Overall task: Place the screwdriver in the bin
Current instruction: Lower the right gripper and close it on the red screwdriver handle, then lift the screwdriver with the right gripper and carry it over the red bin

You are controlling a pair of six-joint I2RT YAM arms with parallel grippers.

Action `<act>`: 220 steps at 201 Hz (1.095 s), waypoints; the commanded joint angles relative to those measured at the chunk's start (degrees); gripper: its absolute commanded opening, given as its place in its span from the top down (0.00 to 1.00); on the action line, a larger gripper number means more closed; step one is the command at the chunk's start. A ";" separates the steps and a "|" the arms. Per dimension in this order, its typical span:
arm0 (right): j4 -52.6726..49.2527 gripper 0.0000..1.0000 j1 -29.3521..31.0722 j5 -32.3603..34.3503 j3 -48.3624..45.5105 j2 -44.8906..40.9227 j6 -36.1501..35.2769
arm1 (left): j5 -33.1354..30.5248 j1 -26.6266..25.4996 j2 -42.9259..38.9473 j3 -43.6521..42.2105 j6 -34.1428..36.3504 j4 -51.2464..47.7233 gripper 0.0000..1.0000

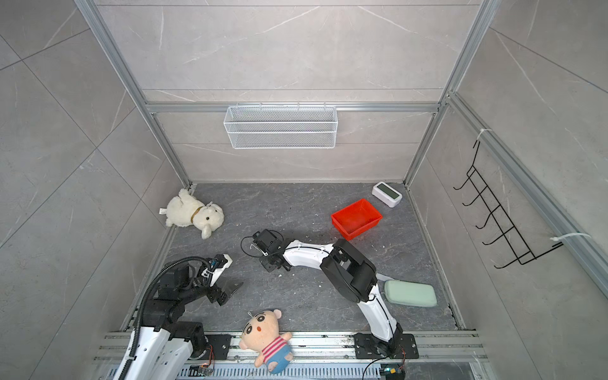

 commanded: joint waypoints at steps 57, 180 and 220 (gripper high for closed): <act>1.20 1.00 -0.38 3.32 -5.95 -5.65 2.48 | 3.34 -0.10 2.29 0.03 0.93 3.90 0.00; 5.01 1.00 -7.37 2.35 -14.34 -20.39 5.39 | 5.95 -2.65 8.55 1.51 -5.47 19.26 0.00; 4.29 1.00 -10.36 2.27 -15.43 -24.71 5.04 | 0.93 -10.12 17.03 3.86 -4.35 24.58 0.00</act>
